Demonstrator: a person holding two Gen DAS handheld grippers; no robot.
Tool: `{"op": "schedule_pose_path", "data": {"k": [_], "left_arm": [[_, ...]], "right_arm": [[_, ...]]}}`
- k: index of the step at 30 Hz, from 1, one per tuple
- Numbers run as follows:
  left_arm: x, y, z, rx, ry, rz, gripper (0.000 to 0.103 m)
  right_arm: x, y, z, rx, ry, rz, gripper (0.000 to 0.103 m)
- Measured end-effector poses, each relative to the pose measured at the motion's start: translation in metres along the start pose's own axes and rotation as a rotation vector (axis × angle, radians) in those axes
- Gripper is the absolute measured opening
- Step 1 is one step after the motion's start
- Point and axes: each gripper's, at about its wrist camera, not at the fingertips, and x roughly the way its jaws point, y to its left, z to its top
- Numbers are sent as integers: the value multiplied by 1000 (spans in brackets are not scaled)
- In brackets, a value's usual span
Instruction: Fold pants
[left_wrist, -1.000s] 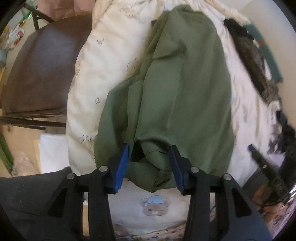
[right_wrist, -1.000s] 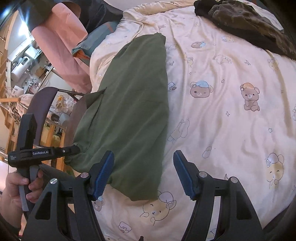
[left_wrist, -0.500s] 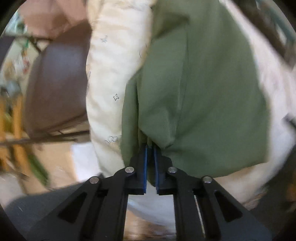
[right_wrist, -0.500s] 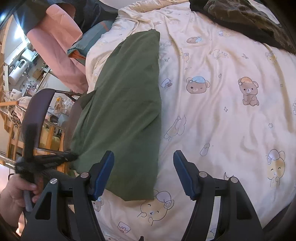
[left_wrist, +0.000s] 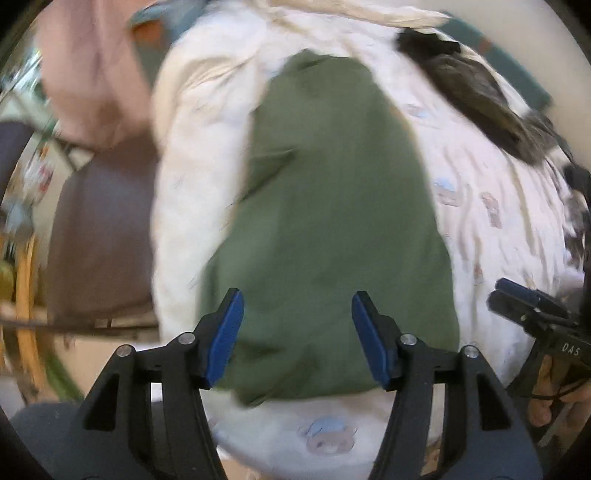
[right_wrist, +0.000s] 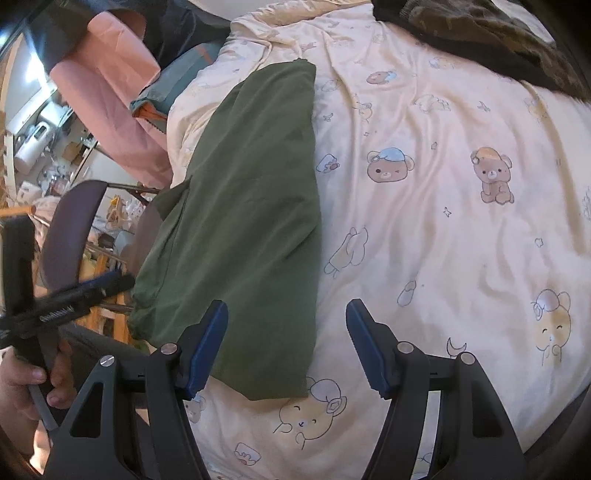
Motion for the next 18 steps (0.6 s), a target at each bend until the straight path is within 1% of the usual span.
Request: {"op": "schedule_pose_path", "data": {"k": [2, 3, 4, 6, 10, 12, 14, 15, 16, 18], "left_arm": [[26, -1, -1, -6, 90, 3, 57], [42, 2, -4, -28, 153, 11, 57], [53, 5, -7, -52, 195, 17, 57], [65, 15, -18, -73, 240, 25, 57], [67, 26, -23, -102, 303, 9, 60], [62, 27, -21, -99, 300, 0, 60], [50, 28, -20, -110, 266, -28, 69], [42, 31, -23, -125, 241, -42, 79], [34, 34, -25, -148, 213, -54, 91], [17, 43, -29, -201, 154, -63, 98]], "right_arm": [[-1, 1, -2, -23, -1, -16, 69], [-1, 0, -2, -23, 1, -19, 69], [-1, -2, -3, -18, 4, -19, 69], [-2, -6, -3, 3, 5, -16, 69], [-4, -10, -1, 23, 0, -9, 69], [0, -10, 1, 20, 6, -10, 69], [3, -9, 3, 16, 11, -14, 69], [4, -9, 4, 17, 13, -16, 69], [5, -9, 4, 21, 15, -13, 69], [7, -9, 5, 27, 19, -9, 69]]}}
